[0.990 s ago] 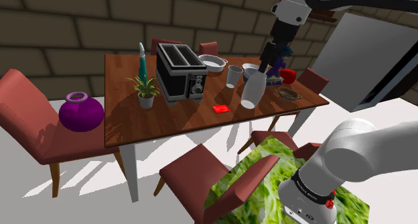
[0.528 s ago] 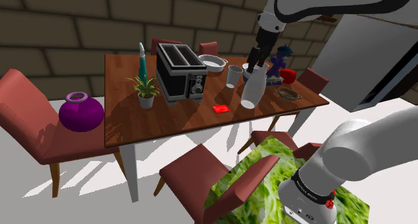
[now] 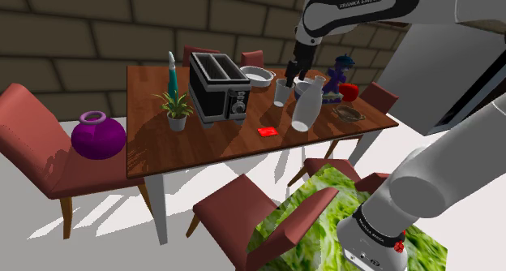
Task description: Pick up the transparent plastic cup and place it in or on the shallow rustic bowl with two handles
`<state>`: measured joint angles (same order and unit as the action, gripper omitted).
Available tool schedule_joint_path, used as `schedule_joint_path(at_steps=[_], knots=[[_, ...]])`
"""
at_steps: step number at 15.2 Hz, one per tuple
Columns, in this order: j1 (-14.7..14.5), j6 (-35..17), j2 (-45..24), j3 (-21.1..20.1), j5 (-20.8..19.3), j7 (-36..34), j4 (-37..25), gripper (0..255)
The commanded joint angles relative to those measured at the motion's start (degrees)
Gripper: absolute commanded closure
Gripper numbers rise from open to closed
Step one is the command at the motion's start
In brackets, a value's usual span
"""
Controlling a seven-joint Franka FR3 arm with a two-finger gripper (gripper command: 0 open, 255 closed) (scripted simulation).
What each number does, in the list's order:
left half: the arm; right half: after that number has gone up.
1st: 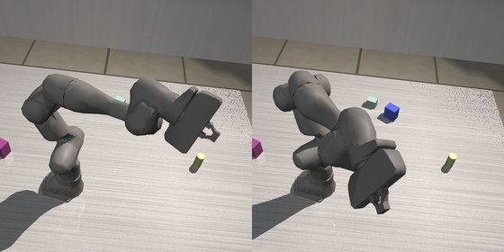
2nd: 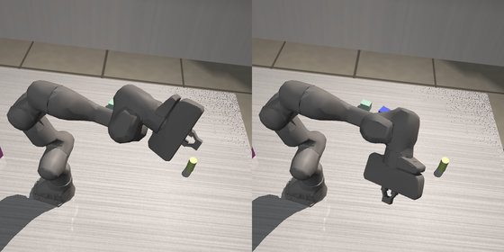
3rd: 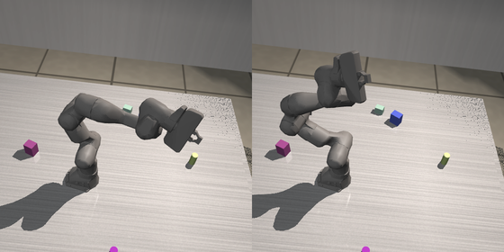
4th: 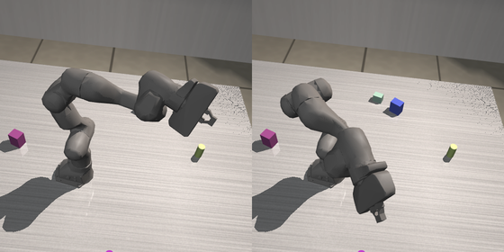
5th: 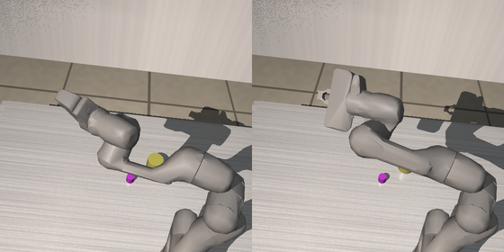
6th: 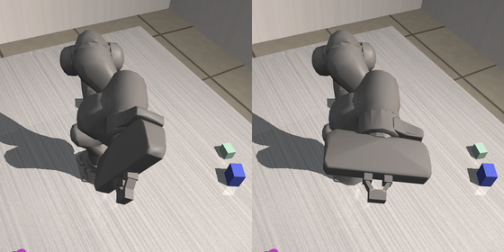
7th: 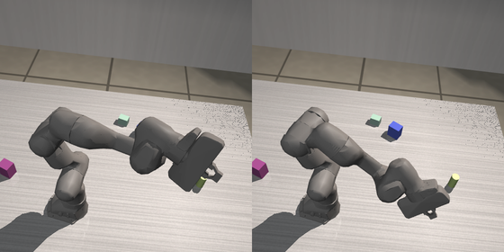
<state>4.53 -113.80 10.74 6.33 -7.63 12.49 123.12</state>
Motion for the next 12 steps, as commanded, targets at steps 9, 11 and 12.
schedule_joint_path(at_steps=[9, 11, 12], knots=[[2.60, -4.32, -21.22, 2.69, -0.13, 4.04, -16.60, 0], [3.25, -4.35, -25.70, 3.02, 0.13, 4.84, -20.99, 0], [3.60, -4.25, -27.97, 3.16, 0.29, 5.24, -23.34, 0]])
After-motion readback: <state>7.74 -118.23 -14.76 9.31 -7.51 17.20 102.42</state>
